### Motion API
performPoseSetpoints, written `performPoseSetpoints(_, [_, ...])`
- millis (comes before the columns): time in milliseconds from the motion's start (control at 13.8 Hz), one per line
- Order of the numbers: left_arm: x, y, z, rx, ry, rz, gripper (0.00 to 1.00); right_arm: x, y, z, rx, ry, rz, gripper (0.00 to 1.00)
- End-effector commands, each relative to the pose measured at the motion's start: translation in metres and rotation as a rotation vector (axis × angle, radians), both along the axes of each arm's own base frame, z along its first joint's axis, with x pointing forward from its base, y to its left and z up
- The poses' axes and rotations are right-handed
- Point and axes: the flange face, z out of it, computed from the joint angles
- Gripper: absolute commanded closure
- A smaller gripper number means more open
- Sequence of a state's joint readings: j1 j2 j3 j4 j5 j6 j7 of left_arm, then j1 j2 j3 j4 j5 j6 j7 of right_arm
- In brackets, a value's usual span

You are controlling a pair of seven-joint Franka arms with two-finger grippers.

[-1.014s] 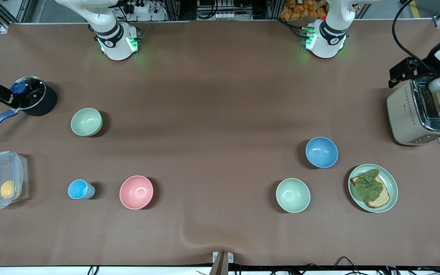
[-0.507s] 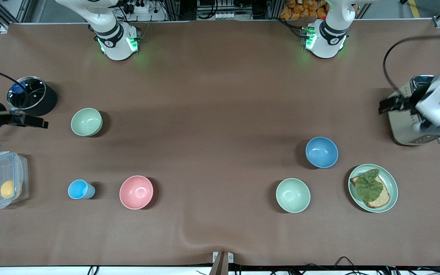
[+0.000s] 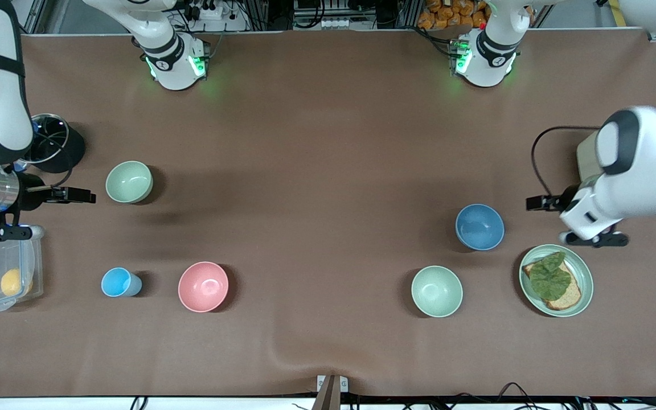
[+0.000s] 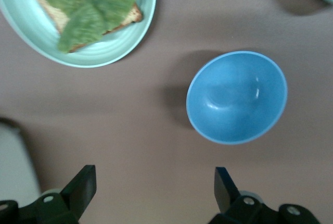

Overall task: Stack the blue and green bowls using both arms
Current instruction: 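Grasp the blue bowl with the left gripper while the right gripper grasps the green bowl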

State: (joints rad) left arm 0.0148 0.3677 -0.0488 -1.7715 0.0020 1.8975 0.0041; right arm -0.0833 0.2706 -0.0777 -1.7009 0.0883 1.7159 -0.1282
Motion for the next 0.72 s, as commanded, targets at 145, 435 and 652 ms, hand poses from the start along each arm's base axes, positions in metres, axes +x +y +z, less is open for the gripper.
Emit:
performPoseSetpoints(145, [0.012,-0.026,-0.075,-0.023,0.014,-0.041,0.00,-0.031,-0.032,-0.045,0.038,0.028,-0.031,0.00])
performPoseSetpoints(435, [0.013,-0.026,-0.091,-0.024,0.015,-0.037,0.00,-0.053,-0.057,-0.086,0.086,-0.023,0.083,0.00])
performPoseSetpoints(652, [0.013,-0.031,-0.107,-0.025,0.029,-0.043,0.00,-0.069,-0.053,-0.114,0.094,-0.027,0.077,0.00])
